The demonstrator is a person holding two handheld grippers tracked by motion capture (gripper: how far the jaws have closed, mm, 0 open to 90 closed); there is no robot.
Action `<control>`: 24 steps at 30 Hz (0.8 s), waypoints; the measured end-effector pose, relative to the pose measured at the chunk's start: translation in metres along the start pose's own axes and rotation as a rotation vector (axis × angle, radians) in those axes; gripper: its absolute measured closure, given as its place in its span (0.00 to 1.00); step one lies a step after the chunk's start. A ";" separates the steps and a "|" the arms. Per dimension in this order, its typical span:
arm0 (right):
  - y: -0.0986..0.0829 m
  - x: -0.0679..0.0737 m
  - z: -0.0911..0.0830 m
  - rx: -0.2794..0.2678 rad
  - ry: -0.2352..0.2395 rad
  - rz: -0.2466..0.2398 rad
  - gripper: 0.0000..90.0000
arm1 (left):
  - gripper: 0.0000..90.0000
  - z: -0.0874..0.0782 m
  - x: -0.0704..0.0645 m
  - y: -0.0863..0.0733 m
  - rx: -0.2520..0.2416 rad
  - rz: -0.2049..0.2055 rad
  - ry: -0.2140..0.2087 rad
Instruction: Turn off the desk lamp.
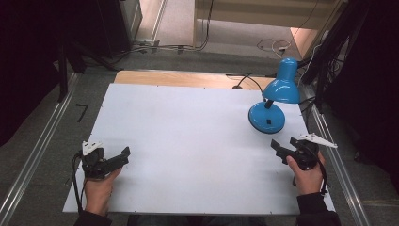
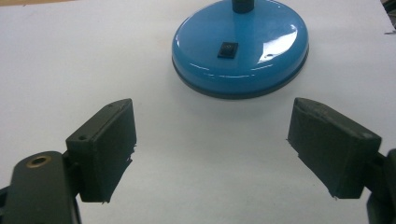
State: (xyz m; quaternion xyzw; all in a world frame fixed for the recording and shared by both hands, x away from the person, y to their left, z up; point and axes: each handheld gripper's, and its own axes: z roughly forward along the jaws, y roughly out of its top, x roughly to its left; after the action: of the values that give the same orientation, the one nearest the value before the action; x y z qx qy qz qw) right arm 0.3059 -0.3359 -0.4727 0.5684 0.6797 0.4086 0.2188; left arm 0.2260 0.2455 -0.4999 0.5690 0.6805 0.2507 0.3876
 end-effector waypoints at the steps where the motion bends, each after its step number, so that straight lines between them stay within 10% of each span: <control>1: 0.000 0.000 -0.001 -0.001 0.002 -0.003 0.16 | 0.07 0.000 0.000 0.000 0.000 0.000 0.000; 24: -0.008 0.000 -0.019 -0.006 0.019 0.011 0.16 | 0.07 0.001 -0.001 0.000 0.002 -0.004 0.001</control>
State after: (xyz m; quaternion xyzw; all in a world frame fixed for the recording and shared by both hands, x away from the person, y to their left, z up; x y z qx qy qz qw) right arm 0.2870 -0.3420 -0.4688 0.5675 0.6776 0.4170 0.2119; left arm 0.2264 0.2449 -0.5004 0.5680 0.6821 0.2495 0.3871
